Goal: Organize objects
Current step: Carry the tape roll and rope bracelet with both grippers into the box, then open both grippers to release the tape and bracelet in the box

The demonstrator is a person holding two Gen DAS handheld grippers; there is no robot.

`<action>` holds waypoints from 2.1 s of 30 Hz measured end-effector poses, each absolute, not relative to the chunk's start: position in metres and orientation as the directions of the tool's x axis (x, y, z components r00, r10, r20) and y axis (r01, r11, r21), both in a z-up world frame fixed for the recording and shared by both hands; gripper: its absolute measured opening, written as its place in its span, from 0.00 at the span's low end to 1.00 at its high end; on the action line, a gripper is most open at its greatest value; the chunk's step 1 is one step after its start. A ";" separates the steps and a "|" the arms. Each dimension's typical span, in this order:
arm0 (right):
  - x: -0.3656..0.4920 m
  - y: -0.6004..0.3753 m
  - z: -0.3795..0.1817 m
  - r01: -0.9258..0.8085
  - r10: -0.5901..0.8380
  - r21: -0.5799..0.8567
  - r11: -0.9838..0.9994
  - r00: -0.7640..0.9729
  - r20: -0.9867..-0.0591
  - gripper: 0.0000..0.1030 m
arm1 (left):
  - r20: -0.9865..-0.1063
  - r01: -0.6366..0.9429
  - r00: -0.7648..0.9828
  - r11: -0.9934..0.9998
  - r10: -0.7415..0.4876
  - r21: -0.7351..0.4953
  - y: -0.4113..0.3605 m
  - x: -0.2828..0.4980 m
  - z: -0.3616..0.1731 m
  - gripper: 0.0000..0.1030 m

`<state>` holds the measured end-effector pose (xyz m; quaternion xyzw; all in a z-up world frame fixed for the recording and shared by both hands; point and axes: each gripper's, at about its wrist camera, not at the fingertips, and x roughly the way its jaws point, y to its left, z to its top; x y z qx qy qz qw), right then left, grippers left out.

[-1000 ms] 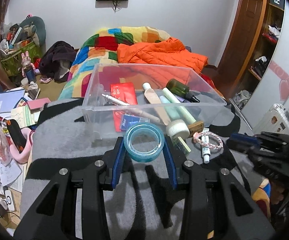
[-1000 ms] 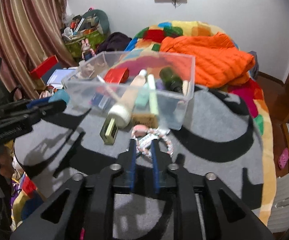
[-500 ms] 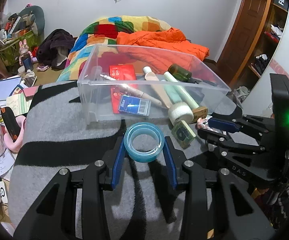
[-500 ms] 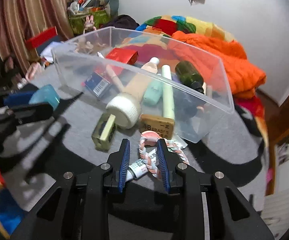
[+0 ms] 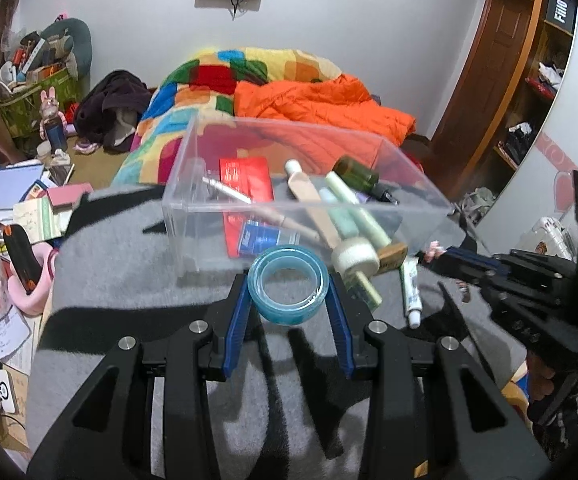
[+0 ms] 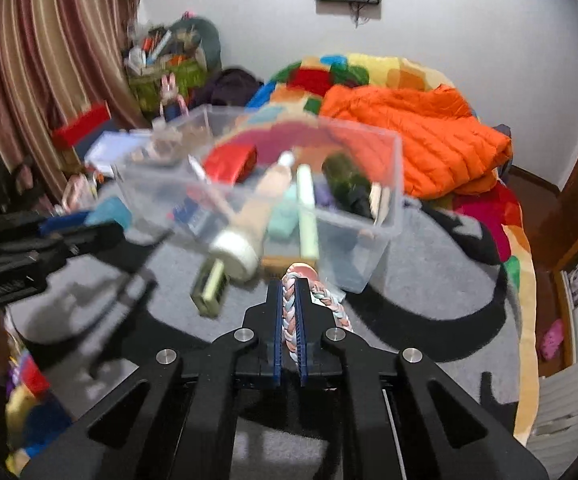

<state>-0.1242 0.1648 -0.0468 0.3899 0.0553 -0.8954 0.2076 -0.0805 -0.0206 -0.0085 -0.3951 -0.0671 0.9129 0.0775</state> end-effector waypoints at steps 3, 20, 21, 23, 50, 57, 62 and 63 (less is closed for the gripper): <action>-0.121 0.172 -0.025 0.404 -0.362 0.101 -0.909 -0.646 -0.672 0.05 | -0.694 -0.090 -0.693 -0.979 0.195 -0.184 -0.020 -0.081 0.001 0.37; -0.160 0.159 0.022 0.393 -0.384 0.113 -0.912 -0.725 -0.572 0.05 | -0.648 -0.105 -0.740 -0.983 0.179 -0.152 -0.015 -0.125 0.038 0.37; -0.165 0.156 0.020 0.394 -0.383 0.113 -0.912 -0.719 -0.580 0.05 | -0.654 -0.101 -0.736 -0.984 0.175 -0.149 -0.015 -0.131 0.036 0.37; -0.175 0.153 0.014 0.392 -0.381 0.118 -0.912 -0.708 -0.595 0.05 | -0.664 -0.094 -0.728 -0.985 0.168 -0.147 -0.015 -0.140 0.031 0.37; -0.216 0.128 -0.037 0.398 -0.331 0.081 -0.914 -0.614 -0.717 0.24 | -0.727 -0.075 -0.675 -0.993 0.121 -0.095 -0.004 -0.181 -0.005 0.54; -0.194 0.140 -0.013 0.386 -0.322 0.057 -0.921 -0.668 -0.671 0.41 | -0.678 -0.069 -0.726 -0.993 0.114 -0.094 -0.002 -0.158 0.021 0.73; -0.173 0.159 -0.003 0.348 -0.301 0.054 -0.936 -0.711 -0.636 0.56 | -0.656 -0.064 -0.745 -0.992 0.119 -0.107 -0.004 -0.139 0.029 0.84; -0.170 0.162 -0.003 0.342 -0.291 0.044 -0.939 -0.716 -0.634 0.56 | -0.657 -0.065 -0.744 -0.992 0.120 -0.108 -0.003 -0.136 0.028 0.84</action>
